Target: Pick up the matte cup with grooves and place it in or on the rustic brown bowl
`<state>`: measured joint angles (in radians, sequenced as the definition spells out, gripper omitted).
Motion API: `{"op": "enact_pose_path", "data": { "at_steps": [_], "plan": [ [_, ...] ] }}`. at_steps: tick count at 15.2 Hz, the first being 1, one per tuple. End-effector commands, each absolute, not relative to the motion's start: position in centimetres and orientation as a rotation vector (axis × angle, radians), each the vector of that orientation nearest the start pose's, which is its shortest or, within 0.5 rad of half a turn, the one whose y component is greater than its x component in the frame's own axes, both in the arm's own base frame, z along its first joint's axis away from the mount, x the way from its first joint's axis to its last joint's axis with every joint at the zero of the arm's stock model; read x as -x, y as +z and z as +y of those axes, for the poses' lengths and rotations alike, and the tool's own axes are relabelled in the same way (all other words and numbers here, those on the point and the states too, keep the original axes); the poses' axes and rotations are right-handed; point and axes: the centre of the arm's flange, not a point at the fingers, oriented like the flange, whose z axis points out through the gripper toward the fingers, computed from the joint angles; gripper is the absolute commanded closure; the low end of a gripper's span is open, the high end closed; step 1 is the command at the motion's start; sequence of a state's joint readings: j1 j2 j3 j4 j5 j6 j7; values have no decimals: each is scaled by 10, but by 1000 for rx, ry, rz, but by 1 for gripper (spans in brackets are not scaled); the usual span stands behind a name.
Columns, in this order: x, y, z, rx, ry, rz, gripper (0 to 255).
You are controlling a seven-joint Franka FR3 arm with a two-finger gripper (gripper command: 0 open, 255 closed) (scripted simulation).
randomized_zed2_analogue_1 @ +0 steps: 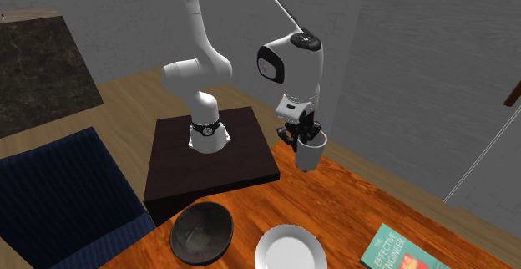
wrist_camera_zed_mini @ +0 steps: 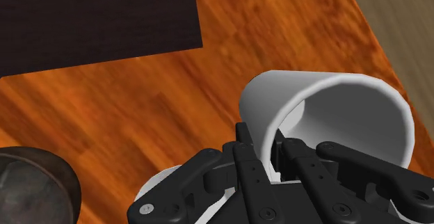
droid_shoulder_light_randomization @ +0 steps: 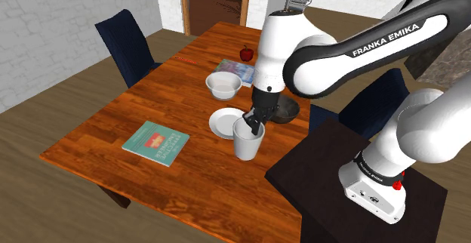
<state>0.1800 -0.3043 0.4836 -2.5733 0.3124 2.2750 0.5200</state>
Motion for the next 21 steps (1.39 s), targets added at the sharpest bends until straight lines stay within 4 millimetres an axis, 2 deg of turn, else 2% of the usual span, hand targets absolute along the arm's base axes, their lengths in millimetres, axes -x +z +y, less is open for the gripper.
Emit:
{"op": "enact_pose_path", "data": {
  "at_steps": [1,4,21],
  "plan": [
    [-331,366,261,3064,97,126,255],
    [-331,379,261,3064,97,126,255],
    [-395,399,47,3064,97,126,255]
  ]
}}
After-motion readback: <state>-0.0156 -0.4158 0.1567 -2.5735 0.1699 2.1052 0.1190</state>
